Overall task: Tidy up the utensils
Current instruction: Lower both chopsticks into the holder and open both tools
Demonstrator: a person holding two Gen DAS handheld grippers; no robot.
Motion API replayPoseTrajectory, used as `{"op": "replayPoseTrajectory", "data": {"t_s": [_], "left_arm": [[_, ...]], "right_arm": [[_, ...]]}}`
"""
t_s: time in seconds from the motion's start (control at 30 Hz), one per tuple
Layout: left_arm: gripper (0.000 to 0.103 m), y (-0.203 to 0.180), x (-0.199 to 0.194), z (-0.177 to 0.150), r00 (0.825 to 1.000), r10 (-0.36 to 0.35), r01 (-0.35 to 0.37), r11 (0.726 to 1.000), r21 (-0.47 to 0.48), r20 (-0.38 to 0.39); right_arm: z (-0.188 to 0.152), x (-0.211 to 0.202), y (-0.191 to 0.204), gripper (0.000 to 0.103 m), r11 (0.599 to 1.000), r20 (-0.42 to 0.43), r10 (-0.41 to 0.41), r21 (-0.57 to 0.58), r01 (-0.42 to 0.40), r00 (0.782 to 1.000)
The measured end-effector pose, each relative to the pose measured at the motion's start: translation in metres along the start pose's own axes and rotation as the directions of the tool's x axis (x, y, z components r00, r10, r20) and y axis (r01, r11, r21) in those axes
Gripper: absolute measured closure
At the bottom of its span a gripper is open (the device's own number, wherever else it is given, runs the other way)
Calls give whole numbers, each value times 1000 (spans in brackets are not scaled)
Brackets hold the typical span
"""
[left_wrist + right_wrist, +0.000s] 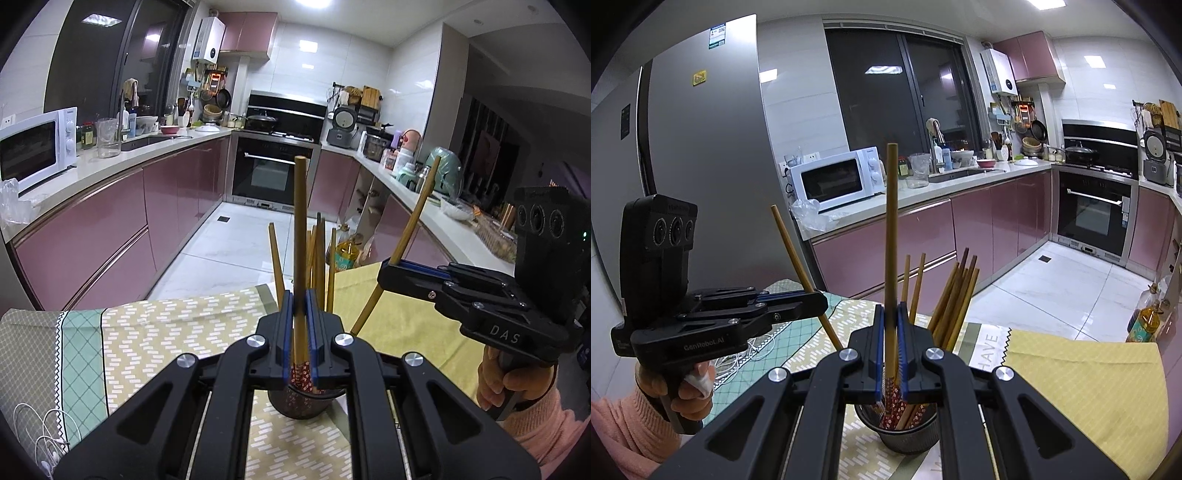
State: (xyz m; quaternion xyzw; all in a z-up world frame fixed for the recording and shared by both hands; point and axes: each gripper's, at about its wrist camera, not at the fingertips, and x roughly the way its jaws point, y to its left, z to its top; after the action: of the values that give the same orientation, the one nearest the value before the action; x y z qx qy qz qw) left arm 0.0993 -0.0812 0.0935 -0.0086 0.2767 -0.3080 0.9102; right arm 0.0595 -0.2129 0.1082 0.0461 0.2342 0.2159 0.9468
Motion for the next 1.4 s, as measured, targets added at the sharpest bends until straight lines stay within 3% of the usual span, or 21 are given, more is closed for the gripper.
{"op": "replayPoseTrajectory", "data": {"t_s": [0.63, 1.4], "left_arm": [[95, -4, 18, -10, 998, 45, -42, 997, 58, -44], [95, 1, 41, -15, 994, 59, -53, 997, 57, -97]], "right_arm": [[-8, 21, -10, 97, 1000, -56, -4, 26, 5, 998], [-19, 41, -14, 97, 999, -98, -1, 44, 5, 995]]}}
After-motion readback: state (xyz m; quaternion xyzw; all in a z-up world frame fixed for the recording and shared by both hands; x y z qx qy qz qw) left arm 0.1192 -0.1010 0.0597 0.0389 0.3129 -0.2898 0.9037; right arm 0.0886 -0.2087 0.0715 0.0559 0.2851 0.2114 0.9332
